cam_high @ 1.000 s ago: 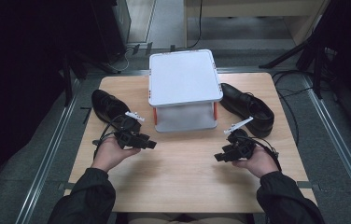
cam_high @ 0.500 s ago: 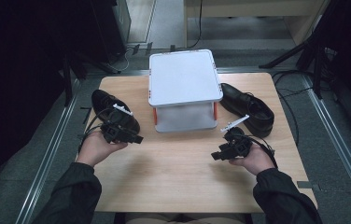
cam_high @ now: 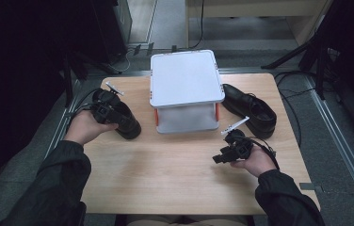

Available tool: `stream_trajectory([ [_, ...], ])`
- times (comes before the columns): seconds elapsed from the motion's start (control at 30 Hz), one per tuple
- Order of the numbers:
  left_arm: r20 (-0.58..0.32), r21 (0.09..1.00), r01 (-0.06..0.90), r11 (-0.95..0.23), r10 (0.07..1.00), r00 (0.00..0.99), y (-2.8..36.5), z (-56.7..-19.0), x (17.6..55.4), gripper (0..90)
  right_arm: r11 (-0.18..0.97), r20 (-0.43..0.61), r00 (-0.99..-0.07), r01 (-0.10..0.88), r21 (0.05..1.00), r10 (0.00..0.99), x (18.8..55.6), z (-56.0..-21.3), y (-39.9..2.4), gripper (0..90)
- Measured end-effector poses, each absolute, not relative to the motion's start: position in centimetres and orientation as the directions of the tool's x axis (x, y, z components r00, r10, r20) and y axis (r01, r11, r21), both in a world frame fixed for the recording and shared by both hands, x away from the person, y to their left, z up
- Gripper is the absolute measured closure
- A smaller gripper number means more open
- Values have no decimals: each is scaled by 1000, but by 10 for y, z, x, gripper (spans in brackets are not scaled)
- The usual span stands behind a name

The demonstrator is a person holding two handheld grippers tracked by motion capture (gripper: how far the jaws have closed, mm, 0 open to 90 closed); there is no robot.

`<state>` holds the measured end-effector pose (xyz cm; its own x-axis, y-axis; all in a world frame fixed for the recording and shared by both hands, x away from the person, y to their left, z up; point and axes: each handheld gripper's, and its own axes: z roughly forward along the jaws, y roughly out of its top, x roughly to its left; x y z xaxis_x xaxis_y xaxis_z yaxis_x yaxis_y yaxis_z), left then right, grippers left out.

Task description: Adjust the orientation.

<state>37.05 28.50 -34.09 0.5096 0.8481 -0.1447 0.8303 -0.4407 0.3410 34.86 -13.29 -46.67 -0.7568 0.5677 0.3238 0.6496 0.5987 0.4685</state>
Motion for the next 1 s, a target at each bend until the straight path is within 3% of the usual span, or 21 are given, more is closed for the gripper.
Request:
stream_trajectory([
  [0.7, -139, 245, 890, -383, 895, 424, 300, -373, 412, 607, 598, 332, -745, 665, 448, 579, 346, -471, -138, 454],
  [1.0, -159, 232, 890, -392, 888, 433, 292, -388, 417, 735, 587, 337, -725, 686, 429, 601, 344, -473, -142, 454],
])
